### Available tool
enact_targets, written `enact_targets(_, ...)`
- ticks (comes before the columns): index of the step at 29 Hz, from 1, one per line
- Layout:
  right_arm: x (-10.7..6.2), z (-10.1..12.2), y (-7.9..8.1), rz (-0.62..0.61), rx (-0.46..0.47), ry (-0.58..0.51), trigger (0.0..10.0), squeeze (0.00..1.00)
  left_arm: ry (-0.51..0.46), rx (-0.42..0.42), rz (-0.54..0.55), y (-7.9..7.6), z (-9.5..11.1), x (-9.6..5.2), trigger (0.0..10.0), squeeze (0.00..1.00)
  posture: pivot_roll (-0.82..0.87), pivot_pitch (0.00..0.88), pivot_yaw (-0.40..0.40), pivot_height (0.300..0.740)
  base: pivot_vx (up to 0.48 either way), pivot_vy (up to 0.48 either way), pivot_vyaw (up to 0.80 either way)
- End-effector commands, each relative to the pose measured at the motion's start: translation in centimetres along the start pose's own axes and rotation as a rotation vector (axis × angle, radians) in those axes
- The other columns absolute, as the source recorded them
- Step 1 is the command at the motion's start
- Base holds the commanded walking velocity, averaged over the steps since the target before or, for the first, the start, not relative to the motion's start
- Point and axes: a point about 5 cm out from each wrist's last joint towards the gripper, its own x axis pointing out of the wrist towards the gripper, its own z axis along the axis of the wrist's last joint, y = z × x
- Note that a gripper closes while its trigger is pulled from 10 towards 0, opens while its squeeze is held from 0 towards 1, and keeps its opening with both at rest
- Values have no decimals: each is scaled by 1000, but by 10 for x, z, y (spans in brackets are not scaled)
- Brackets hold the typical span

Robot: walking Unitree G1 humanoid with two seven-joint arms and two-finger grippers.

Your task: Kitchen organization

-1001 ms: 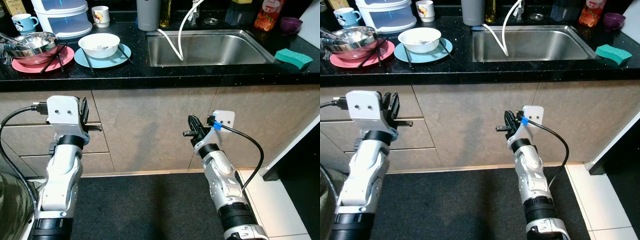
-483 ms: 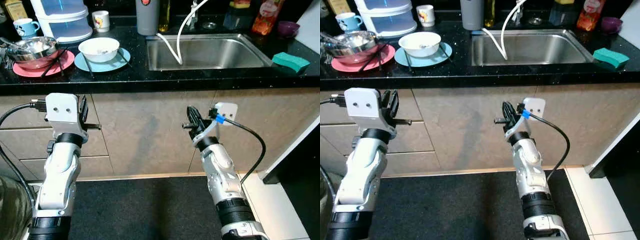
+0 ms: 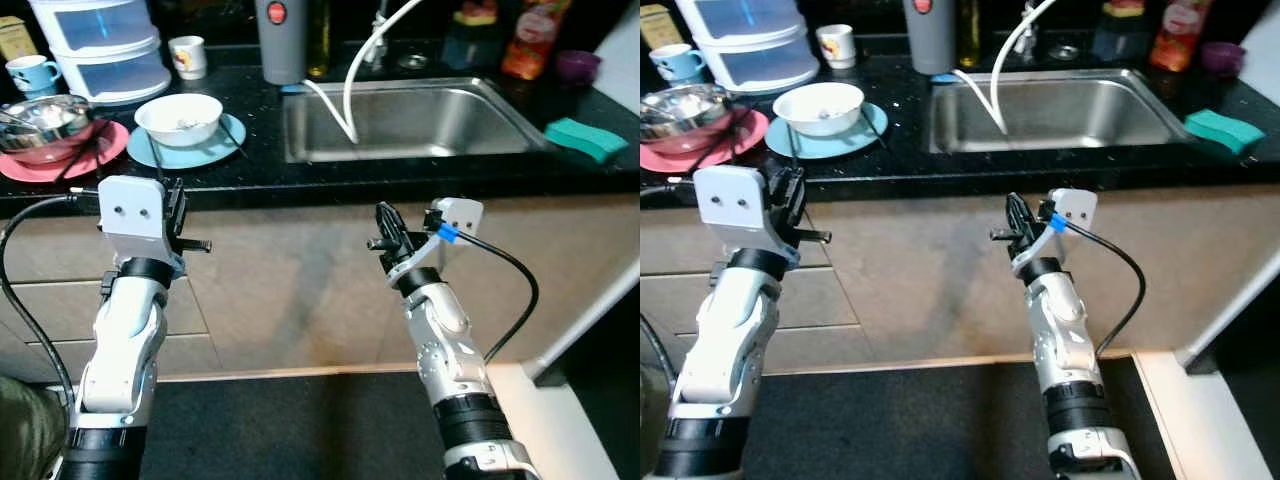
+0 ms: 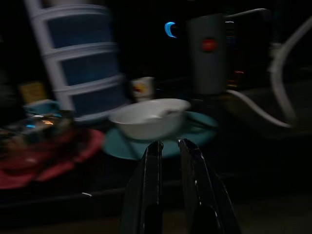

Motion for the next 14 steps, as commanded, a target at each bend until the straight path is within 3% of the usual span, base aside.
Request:
enact_targets(1,-2,-2,4,10,11,7,10000,0,-8,0,-1,1,2,0,10000,0,131,82,49,740,480,0,0)
enact_targets(14,-3,-2,3,9,17,5,10000,0,-24,5,-11,0,7,2,10000,0,137,82,51,740,480,0,0)
